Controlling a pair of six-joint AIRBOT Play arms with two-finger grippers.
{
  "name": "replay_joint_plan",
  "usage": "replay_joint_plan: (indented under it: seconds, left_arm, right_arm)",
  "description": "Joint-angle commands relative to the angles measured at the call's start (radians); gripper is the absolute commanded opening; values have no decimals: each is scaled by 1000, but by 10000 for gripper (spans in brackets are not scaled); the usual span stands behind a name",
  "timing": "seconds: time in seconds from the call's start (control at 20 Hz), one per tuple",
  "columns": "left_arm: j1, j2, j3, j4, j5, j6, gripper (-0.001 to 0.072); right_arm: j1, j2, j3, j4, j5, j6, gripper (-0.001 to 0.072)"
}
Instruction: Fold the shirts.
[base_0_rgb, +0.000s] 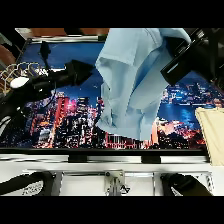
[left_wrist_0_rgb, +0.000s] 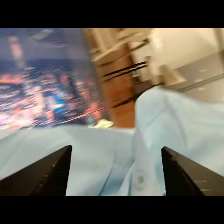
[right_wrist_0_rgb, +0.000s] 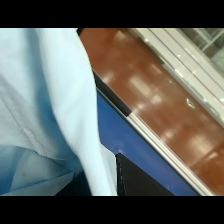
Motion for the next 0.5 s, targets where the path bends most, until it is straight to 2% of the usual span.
replay_joint_plan:
  seconds: [0.0, 0.3, 0.45]
  left_arm:
    - [-1, -172, 122, -216, -157, 150, 674]
    - [-16, -397, 356, -168, -357, 158, 671]
    - [-34, -441, 406, -139, -338, 161, 623]
  right_arm:
    - [1, 2, 1, 30, 15, 32, 70]
    - [1, 2, 0, 30, 16, 42, 69]
    - [1, 2, 0, 30, 21, 65, 69]
